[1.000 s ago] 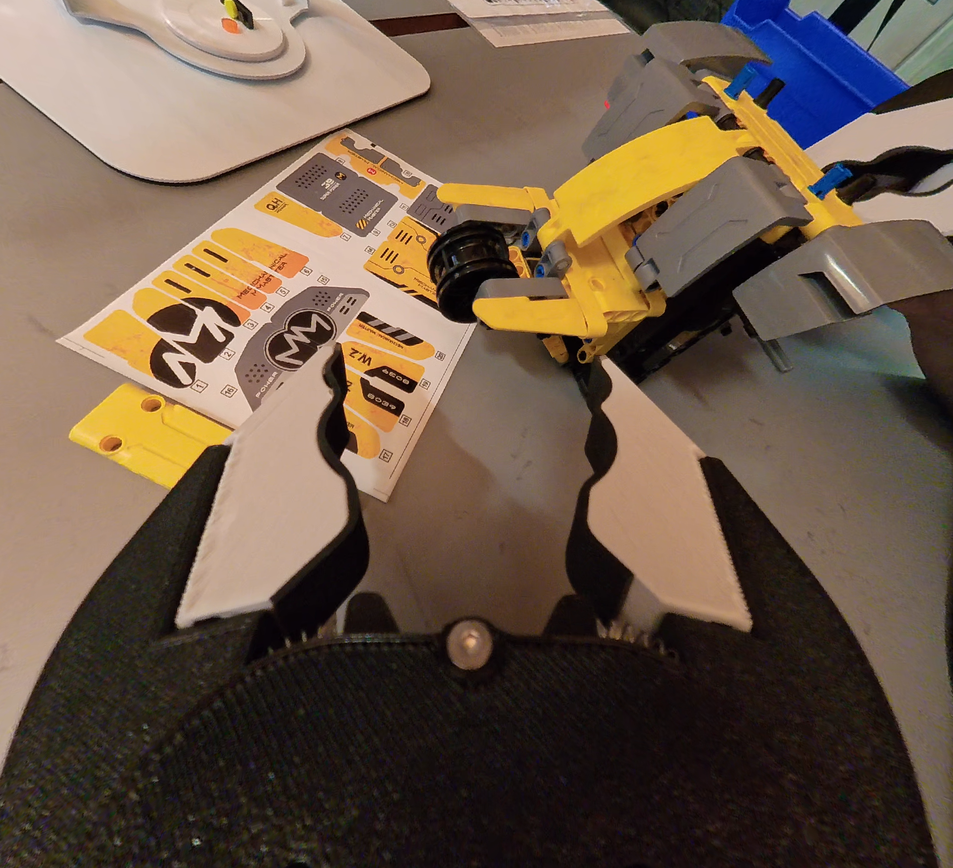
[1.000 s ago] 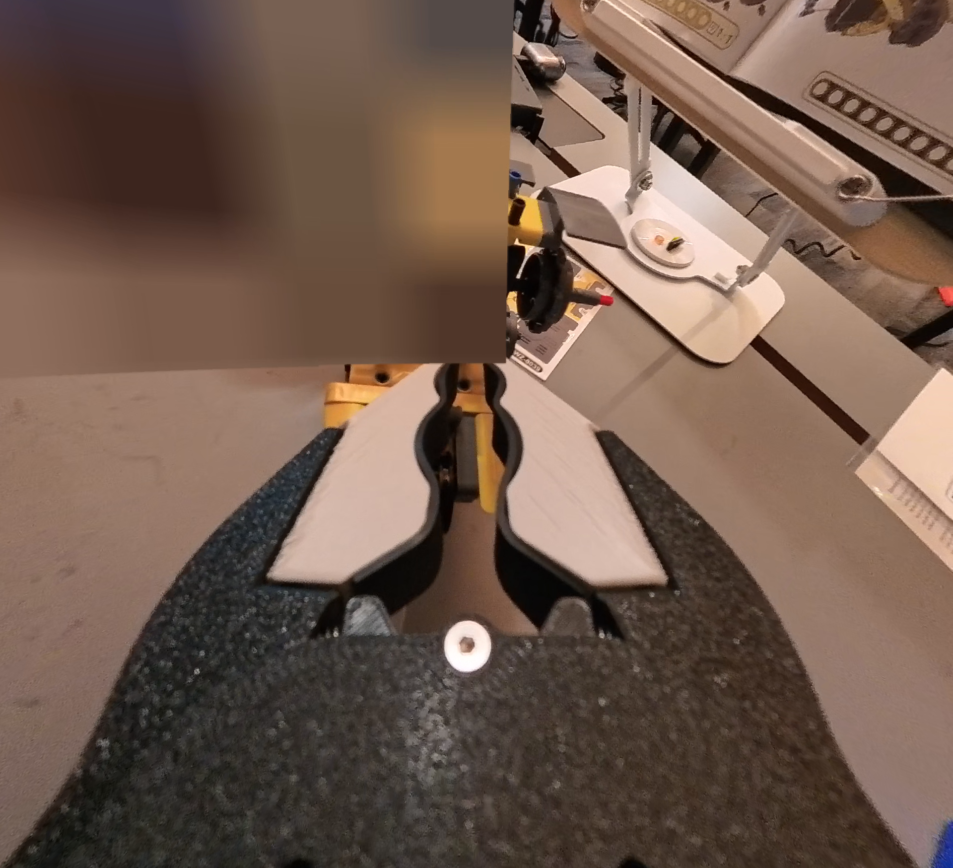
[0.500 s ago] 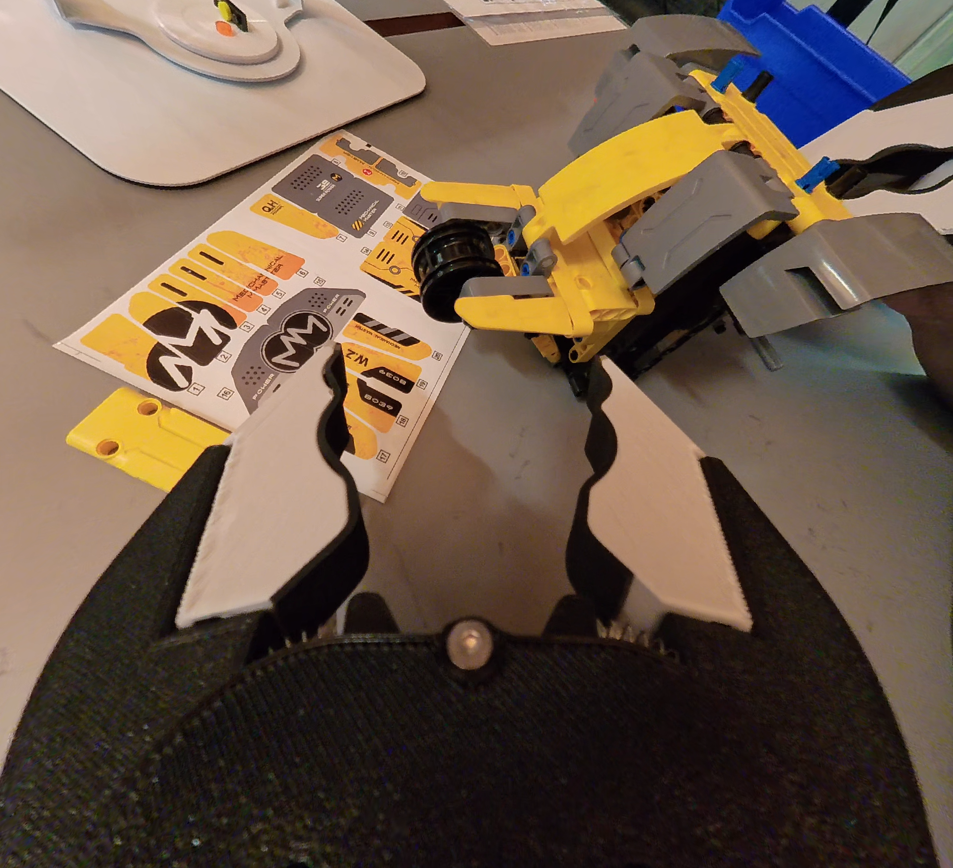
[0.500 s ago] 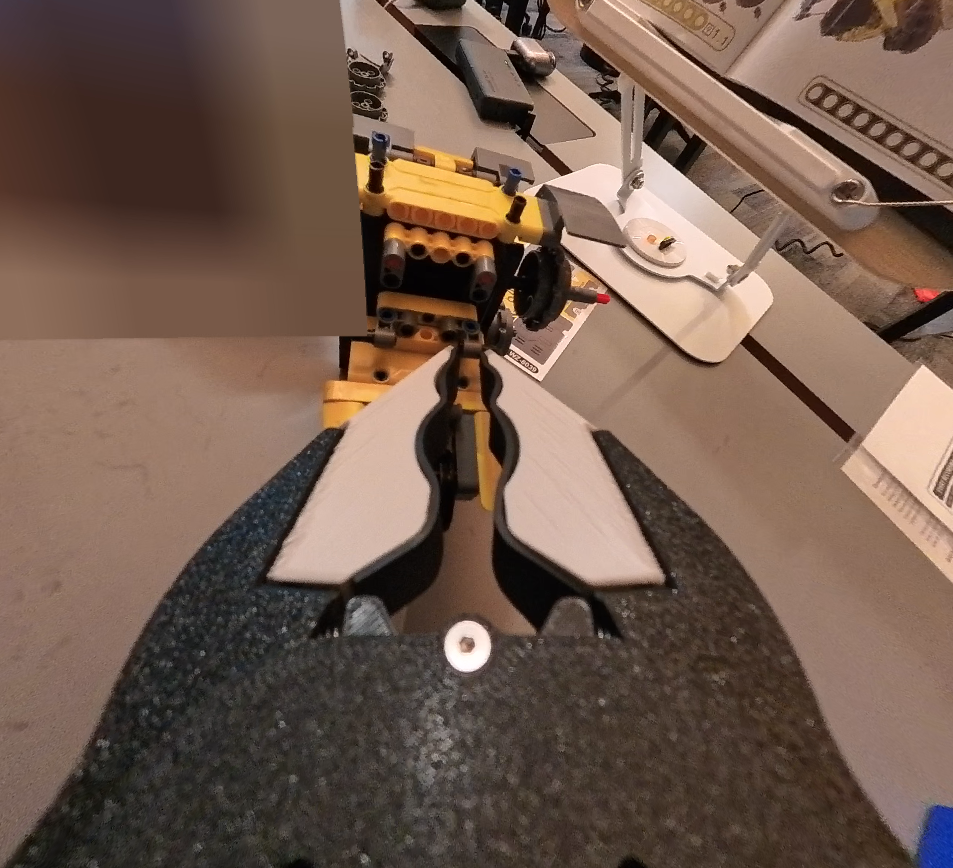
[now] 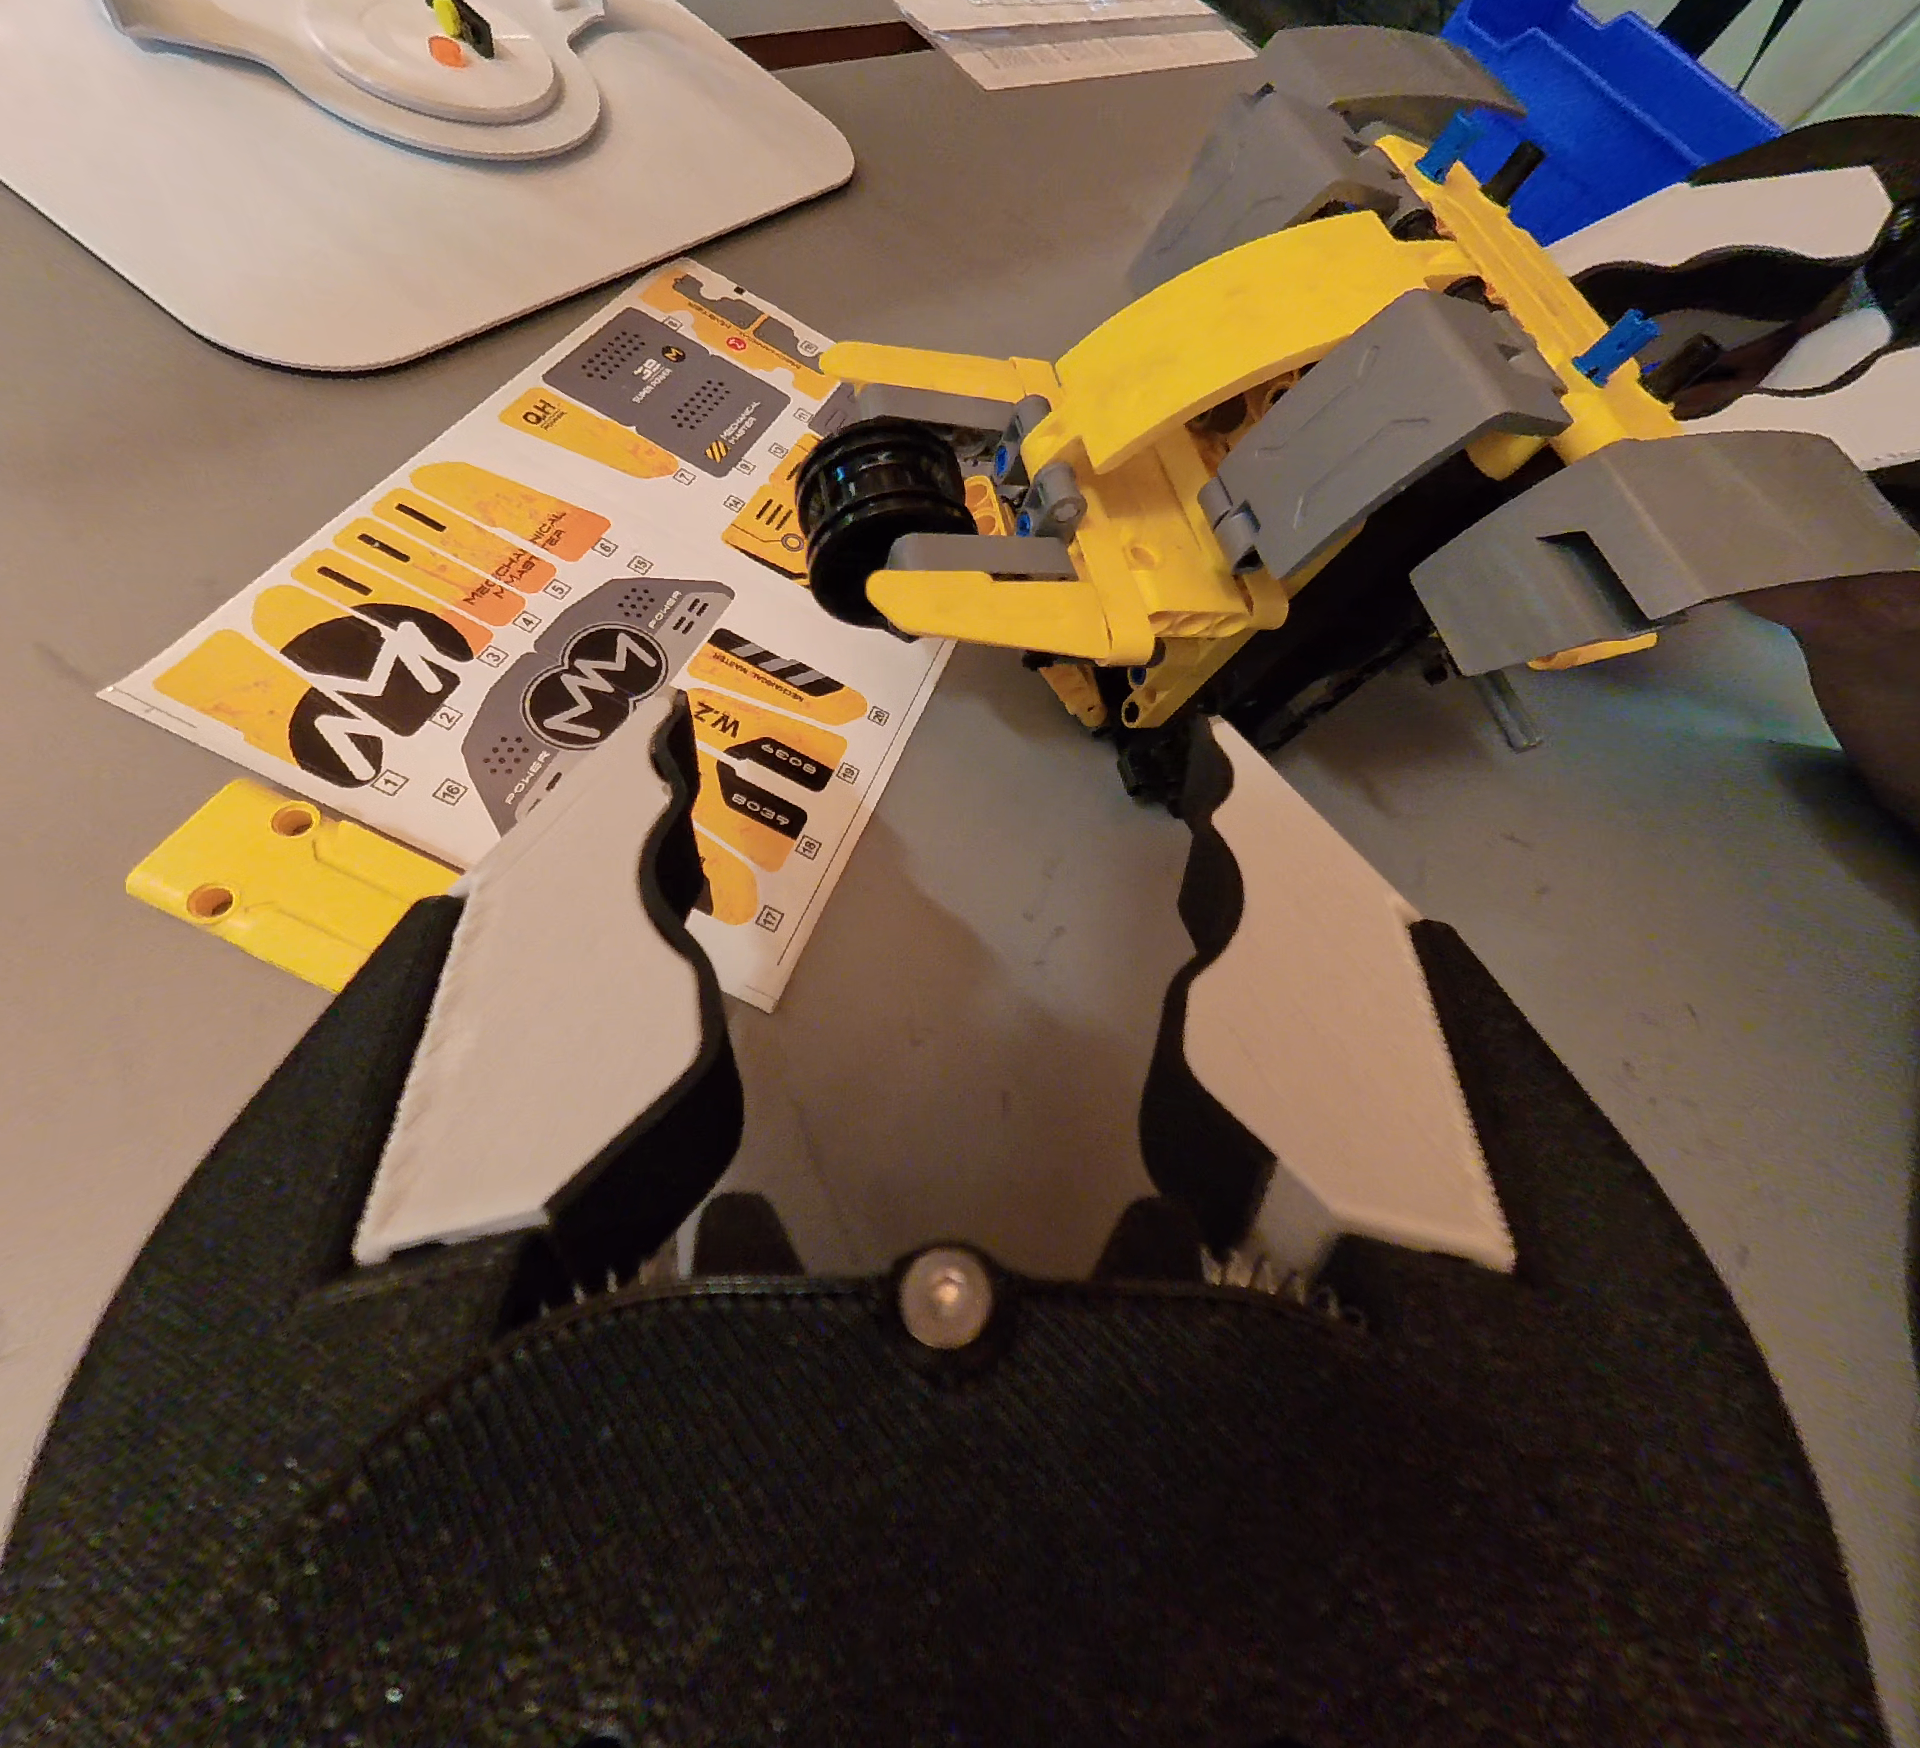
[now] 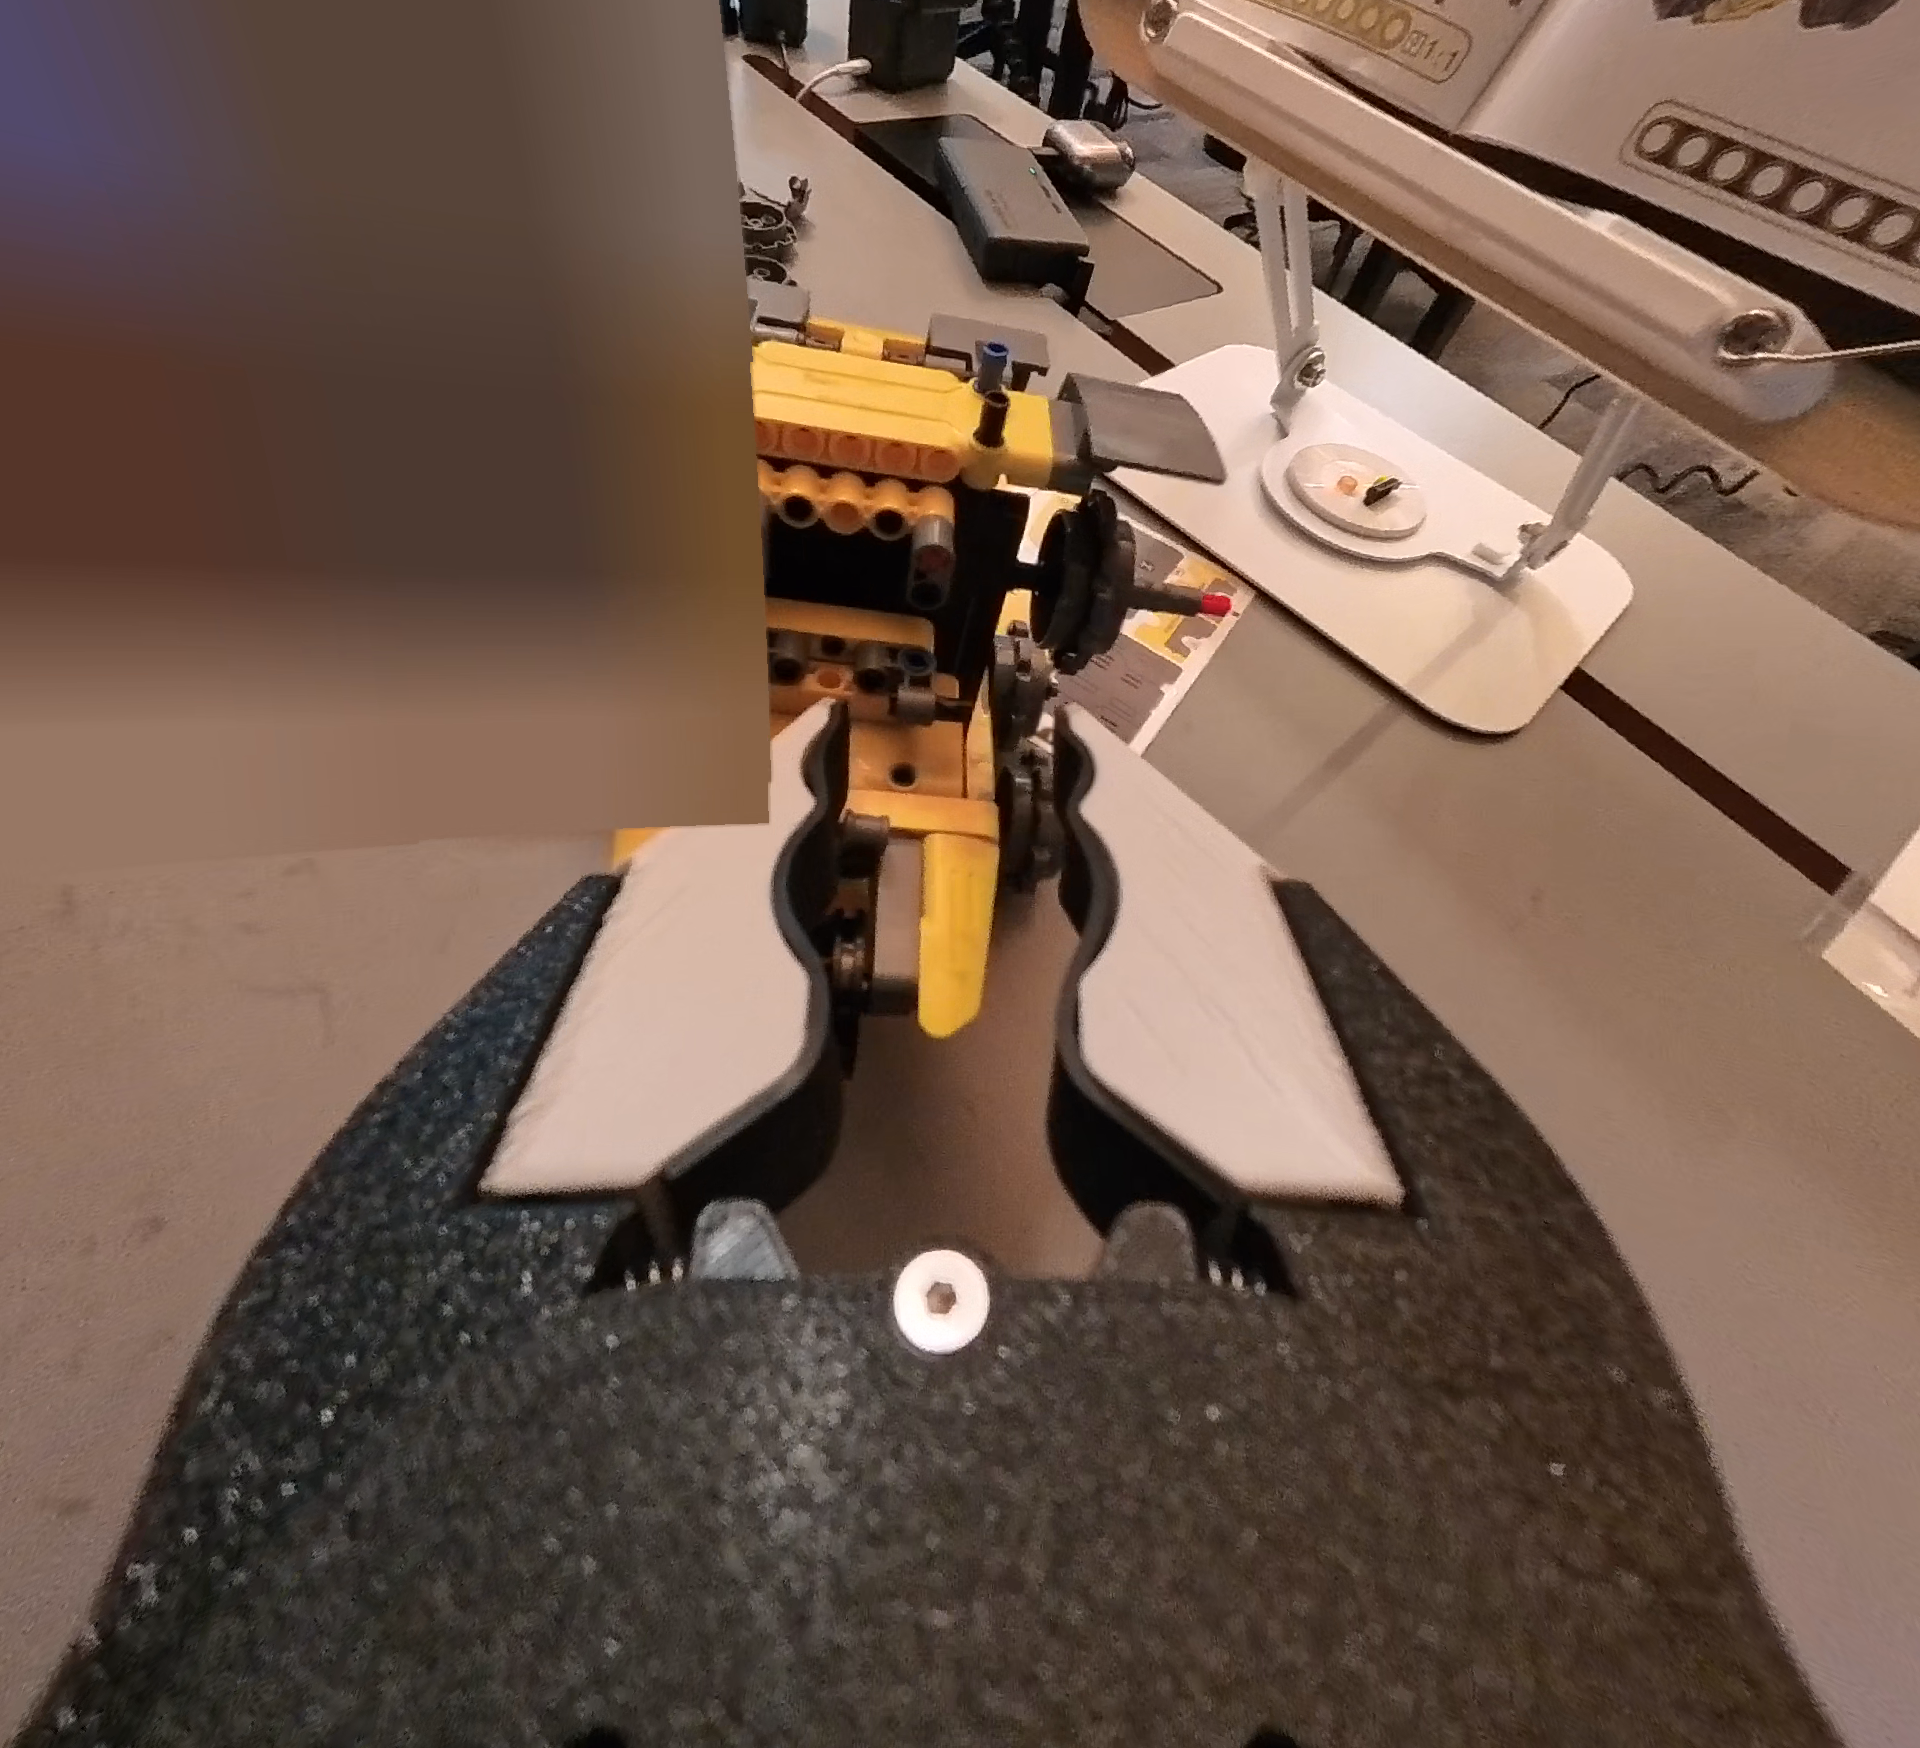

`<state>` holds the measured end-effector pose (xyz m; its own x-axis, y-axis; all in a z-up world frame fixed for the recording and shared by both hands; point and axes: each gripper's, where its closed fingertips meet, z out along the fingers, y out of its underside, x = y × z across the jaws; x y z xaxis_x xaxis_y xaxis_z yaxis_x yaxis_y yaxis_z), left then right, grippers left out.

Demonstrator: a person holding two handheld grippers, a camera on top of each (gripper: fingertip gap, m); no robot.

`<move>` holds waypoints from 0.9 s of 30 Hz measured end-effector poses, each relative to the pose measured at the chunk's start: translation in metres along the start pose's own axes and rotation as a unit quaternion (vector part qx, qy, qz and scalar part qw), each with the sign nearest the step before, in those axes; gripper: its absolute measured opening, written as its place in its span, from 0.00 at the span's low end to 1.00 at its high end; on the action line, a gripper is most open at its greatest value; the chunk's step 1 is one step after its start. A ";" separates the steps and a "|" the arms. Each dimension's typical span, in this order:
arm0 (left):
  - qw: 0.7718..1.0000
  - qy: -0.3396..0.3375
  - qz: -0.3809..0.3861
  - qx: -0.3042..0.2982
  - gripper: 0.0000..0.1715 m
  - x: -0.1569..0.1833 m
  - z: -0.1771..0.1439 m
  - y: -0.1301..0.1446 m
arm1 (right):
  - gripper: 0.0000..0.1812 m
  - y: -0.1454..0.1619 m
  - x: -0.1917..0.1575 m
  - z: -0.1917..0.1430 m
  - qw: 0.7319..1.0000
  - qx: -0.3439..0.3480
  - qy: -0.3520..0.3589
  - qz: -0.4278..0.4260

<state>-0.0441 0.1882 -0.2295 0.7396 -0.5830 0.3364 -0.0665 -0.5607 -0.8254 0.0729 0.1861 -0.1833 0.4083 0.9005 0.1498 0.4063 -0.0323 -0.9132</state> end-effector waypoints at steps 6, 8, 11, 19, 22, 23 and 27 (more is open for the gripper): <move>1.000 0.002 -0.001 0.000 0.54 0.000 0.000 0.000 | 0.17 0.000 -0.002 -0.001 0.999 -0.006 0.004 -0.032; 1.000 0.003 -0.001 0.000 0.54 0.000 0.000 0.000 | 0.16 0.000 0.000 -0.002 0.999 -0.010 0.011 -0.041; 1.000 0.003 -0.002 0.000 0.54 0.000 0.000 0.000 | 0.17 0.000 0.005 -0.004 0.999 -0.008 0.019 -0.046; 1.000 0.005 -0.005 0.000 0.54 0.000 0.000 0.000 | 0.15 -0.002 0.005 -0.005 1.000 0.007 0.003 -0.013; 1.000 0.006 -0.006 -0.001 0.54 0.000 0.000 0.000 | 0.14 -0.002 0.004 -0.003 1.000 0.009 0.000 -0.013; 1.000 0.006 -0.006 -0.001 0.54 0.000 0.000 0.000 | 0.14 -0.002 0.003 -0.003 1.000 0.009 -0.002 -0.012; 1.000 0.007 -0.007 -0.001 0.54 0.000 0.000 0.000 | 0.13 -0.006 -0.001 -0.003 1.000 0.018 -0.021 0.005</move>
<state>-0.0439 0.1879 -0.2297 0.7309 -0.5831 0.3547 -0.0572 -0.5703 -0.8195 0.0721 0.1840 -0.1772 0.3774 0.9175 0.1256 0.3718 -0.0259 -0.9280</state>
